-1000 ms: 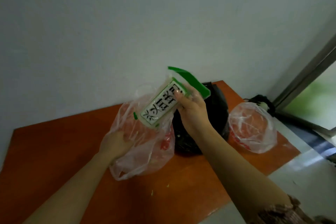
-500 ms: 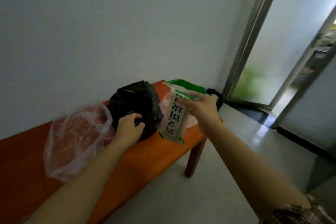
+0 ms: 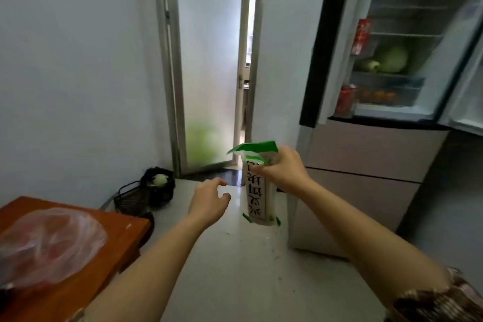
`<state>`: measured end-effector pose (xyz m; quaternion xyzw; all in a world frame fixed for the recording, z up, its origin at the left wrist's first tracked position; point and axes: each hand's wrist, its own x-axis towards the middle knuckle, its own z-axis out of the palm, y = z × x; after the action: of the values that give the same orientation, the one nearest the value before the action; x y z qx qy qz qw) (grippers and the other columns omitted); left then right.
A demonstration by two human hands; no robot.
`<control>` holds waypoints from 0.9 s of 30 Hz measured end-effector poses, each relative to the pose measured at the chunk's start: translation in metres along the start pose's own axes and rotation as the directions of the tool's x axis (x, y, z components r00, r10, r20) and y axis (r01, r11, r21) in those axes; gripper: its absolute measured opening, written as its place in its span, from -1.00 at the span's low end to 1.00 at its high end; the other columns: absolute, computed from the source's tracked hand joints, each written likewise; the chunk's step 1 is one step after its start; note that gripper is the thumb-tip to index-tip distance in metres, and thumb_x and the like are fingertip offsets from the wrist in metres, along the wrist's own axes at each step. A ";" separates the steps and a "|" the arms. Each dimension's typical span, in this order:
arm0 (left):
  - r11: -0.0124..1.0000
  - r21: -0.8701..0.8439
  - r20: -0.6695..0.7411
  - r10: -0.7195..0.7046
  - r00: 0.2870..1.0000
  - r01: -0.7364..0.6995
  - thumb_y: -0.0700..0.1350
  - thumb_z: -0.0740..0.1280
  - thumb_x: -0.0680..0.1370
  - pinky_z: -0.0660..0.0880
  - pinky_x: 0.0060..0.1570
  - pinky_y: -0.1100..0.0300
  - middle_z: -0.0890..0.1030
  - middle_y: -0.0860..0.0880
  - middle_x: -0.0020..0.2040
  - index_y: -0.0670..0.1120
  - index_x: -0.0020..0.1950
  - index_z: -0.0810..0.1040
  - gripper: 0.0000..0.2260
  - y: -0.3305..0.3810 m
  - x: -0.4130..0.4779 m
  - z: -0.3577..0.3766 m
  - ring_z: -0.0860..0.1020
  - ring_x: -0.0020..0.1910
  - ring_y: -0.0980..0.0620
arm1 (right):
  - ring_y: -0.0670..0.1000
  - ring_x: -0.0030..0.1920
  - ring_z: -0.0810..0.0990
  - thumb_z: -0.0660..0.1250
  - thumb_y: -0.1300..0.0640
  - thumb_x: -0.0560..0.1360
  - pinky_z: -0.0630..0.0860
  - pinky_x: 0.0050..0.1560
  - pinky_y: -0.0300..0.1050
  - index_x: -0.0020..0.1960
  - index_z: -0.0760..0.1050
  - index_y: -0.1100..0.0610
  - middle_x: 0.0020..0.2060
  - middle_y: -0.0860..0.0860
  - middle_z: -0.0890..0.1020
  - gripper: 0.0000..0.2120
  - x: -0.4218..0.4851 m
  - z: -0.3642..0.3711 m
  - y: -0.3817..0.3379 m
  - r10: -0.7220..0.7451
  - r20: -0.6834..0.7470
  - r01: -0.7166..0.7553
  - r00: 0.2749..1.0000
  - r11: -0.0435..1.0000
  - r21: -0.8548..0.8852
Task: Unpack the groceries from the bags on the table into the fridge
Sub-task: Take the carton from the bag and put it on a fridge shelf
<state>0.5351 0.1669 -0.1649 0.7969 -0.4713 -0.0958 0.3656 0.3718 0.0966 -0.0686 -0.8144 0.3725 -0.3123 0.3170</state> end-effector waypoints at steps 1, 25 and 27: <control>0.999 -0.015 0.020 0.049 0.999 -0.048 -0.09 0.31 0.52 0.38 0.21 0.10 0.50 -0.06 0.28 -0.05 0.28 0.49 -0.68 0.023 0.016 0.015 0.42 0.27 -0.05 | 0.00 -0.05 0.66 0.48 0.11 0.41 0.61 -0.12 -0.12 0.14 0.61 0.07 -0.01 0.02 0.69 -0.70 0.009 -0.022 0.012 0.021 -0.035 -0.021 0.999 1.000 -0.023; 0.743 -0.168 0.115 0.668 0.736 -0.648 -0.11 0.30 0.49 0.41 0.18 0.06 0.50 -0.09 0.24 -0.06 0.24 0.51 -0.69 0.449 0.330 0.298 0.43 0.25 -0.07 | 0.11 -0.09 0.62 0.34 0.25 0.48 0.63 -0.11 0.08 -0.05 0.51 0.26 -0.12 0.14 0.64 -0.91 0.247 -0.430 0.261 0.193 -0.481 -0.368 0.855 0.880 -0.301; 0.729 -0.172 0.101 0.682 0.724 -0.662 -0.11 0.31 0.49 0.40 0.20 0.05 0.49 -0.10 0.26 -0.06 0.26 0.50 -0.66 0.480 0.349 0.321 0.42 0.26 -0.07 | 0.10 -0.10 0.62 0.33 0.26 0.49 0.62 -0.12 0.06 -0.08 0.52 0.25 -0.12 0.14 0.65 -0.95 0.270 -0.460 0.282 0.144 -0.495 -0.346 0.857 0.873 -0.345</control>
<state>0.2357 -0.4163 -0.0043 0.5372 -0.7486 -0.0482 0.3856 0.0567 -0.3983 0.0717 -0.7116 0.5975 -0.3618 0.0752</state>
